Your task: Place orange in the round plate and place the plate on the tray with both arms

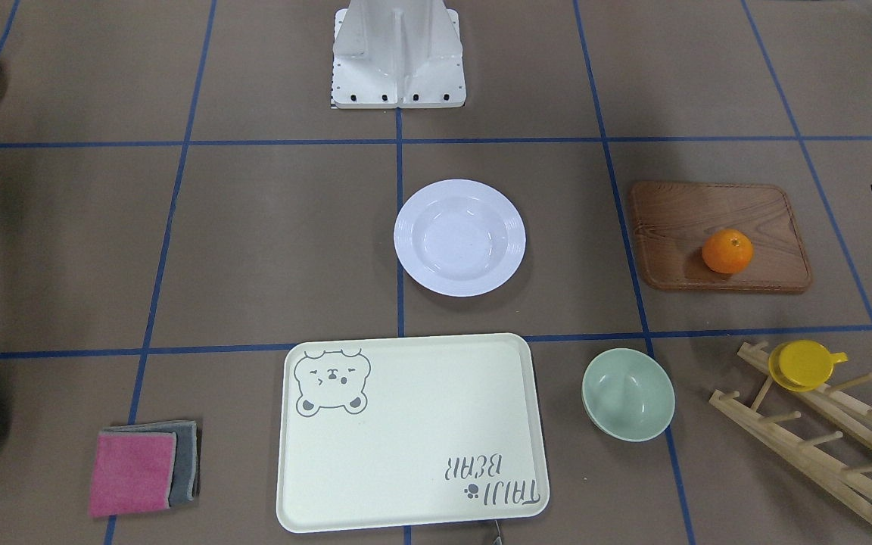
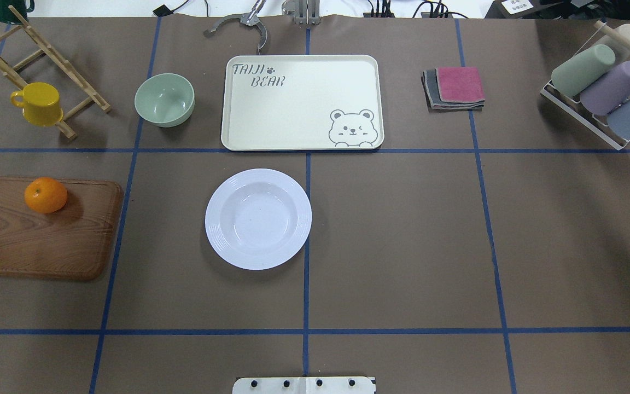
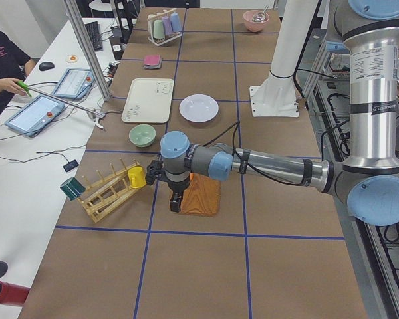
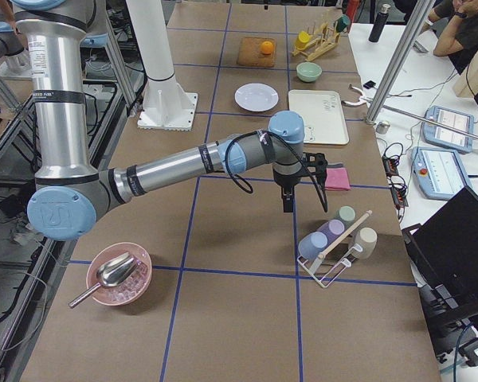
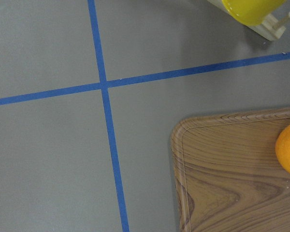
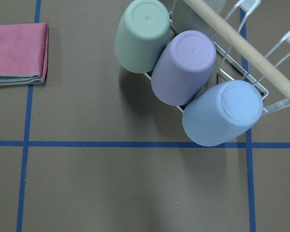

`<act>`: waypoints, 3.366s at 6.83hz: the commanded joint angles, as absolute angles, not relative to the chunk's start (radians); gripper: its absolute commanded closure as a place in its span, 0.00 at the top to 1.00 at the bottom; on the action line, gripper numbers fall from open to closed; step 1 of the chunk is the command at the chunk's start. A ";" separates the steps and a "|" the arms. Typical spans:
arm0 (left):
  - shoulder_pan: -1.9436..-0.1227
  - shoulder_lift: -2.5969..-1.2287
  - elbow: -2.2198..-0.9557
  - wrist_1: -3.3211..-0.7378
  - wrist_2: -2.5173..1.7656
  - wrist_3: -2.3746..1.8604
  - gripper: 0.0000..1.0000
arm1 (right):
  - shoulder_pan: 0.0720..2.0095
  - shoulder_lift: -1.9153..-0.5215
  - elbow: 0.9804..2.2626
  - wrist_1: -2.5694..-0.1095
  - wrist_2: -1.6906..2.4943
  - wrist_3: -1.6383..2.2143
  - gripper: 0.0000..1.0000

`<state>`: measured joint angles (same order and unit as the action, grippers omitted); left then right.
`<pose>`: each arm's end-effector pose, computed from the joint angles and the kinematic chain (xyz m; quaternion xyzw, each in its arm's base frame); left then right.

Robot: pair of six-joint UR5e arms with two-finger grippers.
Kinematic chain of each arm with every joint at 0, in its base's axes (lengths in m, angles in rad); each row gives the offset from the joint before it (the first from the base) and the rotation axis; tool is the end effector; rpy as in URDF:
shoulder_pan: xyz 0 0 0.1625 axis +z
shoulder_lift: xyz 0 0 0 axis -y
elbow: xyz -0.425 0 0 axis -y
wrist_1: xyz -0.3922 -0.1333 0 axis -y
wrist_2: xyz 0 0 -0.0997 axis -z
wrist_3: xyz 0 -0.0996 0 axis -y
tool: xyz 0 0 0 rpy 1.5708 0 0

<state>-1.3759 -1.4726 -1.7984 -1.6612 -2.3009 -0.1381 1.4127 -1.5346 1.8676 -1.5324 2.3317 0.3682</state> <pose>0.0236 -0.4650 0.5855 0.0422 0.3669 0.0655 0.9270 -0.0157 -0.5090 0.4901 0.0706 -0.3970 0.0275 0.9147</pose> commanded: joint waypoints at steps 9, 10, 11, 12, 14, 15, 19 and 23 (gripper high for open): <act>-1.304 -1.520 -1.796 -1.764 -2.313 -0.389 0.98 | 1.164 -1.379 1.885 -1.249 2.514 0.840 1.00; -1.275 -1.520 -1.780 -1.802 -2.306 -0.446 0.98 | 1.056 -1.318 1.847 -1.033 2.431 1.106 1.00; -1.264 -1.520 -1.748 -1.859 -2.303 -0.471 0.98 | 0.922 -1.283 1.839 -0.896 2.314 1.316 0.99; -1.235 -1.520 -1.734 -1.921 -2.280 -0.542 0.99 | 0.826 -1.275 1.841 -0.865 2.207 1.359 0.97; -1.119 -1.520 -1.735 -2.017 -2.229 -0.735 0.99 | 0.766 -1.241 1.848 -0.864 2.175 1.405 0.98; -1.062 -1.529 -1.739 -2.052 -2.211 -0.843 0.99 | 0.700 -1.215 1.844 -0.864 2.104 1.434 0.98; -0.977 -1.585 -1.703 -2.049 -2.166 -0.943 0.99 | 0.571 -1.207 1.841 -0.832 1.941 1.447 0.96; -0.943 -1.614 -1.651 -2.056 -2.154 -0.965 0.99 | 0.538 -1.203 1.839 -0.815 1.908 1.448 0.96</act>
